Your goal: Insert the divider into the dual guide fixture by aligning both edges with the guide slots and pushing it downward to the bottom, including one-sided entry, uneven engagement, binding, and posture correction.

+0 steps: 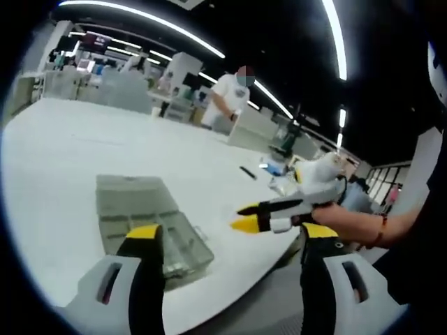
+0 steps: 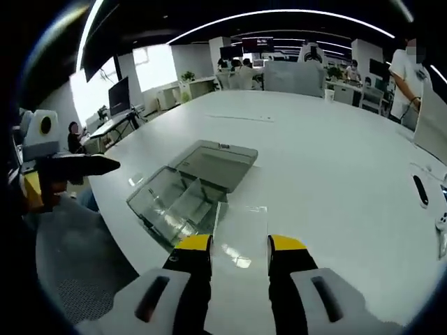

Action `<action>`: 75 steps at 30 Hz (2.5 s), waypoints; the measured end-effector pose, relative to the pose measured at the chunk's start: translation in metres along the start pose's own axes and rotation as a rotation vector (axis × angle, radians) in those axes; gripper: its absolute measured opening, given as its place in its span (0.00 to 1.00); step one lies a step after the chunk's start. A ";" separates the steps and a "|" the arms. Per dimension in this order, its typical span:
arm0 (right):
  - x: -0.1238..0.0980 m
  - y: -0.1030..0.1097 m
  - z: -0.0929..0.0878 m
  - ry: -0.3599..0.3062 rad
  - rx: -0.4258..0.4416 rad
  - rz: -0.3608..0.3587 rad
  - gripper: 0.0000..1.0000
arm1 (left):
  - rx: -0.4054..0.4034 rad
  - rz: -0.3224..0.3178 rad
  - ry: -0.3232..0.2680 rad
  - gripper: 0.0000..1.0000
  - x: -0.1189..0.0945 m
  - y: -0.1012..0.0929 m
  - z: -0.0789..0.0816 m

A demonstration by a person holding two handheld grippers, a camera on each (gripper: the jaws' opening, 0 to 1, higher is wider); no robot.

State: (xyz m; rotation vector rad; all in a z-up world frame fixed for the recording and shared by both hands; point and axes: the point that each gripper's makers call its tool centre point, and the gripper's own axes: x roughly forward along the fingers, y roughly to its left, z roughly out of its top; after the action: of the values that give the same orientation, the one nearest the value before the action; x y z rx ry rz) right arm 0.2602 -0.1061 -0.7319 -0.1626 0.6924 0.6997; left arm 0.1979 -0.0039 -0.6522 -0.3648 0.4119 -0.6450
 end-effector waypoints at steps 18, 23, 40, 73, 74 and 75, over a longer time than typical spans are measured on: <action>0.000 0.044 0.026 -0.058 -0.077 0.105 0.27 | -0.005 -0.005 -0.003 0.68 0.000 -0.002 -0.002; -0.002 0.058 0.037 -0.105 -0.047 0.153 0.27 | -0.026 0.017 -0.015 0.64 -0.001 0.003 -0.001; -0.003 0.085 0.051 -0.155 -0.022 0.248 0.27 | -0.093 0.071 -0.045 0.45 -0.005 0.019 0.003; -0.008 0.121 0.062 -0.173 -0.041 0.340 0.27 | -0.257 0.075 -0.086 0.08 -0.008 0.036 0.011; -0.008 0.121 0.062 -0.172 -0.043 0.337 0.27 | -0.257 0.075 -0.085 0.07 -0.008 0.035 0.010; -0.008 0.122 0.061 -0.168 -0.047 0.336 0.27 | -0.258 0.077 -0.087 0.06 -0.008 0.036 0.011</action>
State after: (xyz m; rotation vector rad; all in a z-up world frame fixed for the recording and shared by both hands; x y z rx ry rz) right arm 0.2105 0.0045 -0.6695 -0.0293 0.5469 1.0399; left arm 0.2147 0.0298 -0.6571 -0.6174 0.4251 -0.5001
